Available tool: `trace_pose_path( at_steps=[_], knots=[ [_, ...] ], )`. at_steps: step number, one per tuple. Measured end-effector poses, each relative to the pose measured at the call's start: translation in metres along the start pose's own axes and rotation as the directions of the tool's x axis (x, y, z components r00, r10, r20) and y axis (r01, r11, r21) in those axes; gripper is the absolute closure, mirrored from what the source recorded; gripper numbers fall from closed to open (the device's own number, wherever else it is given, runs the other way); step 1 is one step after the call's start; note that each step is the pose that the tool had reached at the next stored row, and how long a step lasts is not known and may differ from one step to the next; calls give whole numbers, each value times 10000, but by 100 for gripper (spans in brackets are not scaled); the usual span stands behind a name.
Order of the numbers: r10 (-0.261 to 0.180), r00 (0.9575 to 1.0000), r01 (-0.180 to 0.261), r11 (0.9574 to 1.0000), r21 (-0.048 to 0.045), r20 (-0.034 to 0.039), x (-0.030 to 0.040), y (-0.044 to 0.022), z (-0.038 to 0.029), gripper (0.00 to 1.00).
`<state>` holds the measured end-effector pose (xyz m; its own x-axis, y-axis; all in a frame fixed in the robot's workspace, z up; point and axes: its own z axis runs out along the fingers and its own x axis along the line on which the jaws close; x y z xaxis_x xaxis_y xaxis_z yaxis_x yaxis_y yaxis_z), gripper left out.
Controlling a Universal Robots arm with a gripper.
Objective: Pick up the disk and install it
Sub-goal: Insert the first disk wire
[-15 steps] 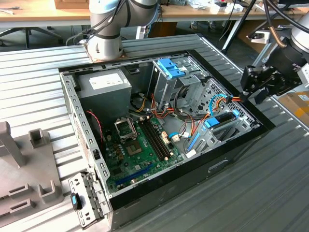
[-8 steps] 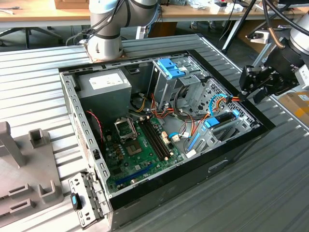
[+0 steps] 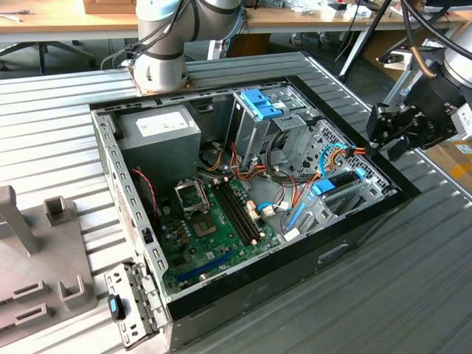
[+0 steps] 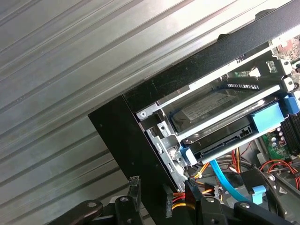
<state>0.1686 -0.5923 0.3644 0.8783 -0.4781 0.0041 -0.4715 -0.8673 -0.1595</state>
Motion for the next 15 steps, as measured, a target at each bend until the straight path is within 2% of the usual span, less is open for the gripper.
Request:
trace_pose_path(
  at_steps=[3, 6, 9, 11, 15],
  knots=[
    [0, 10000, 0, 10000, 0, 0, -1, 1, 1, 51],
    [0, 10000, 0, 10000, 0, 0, -1, 1, 2, 71],
    [1, 10000, -1, 10000, 12, 4, -3, 4, 5, 71],
    [15, 10000, -17, 9998, 203, 92, -4, 6, 7, 71],
    [15, 10000, -17, 9998, 210, 94, -2, 11, 12, 71]
  ],
)
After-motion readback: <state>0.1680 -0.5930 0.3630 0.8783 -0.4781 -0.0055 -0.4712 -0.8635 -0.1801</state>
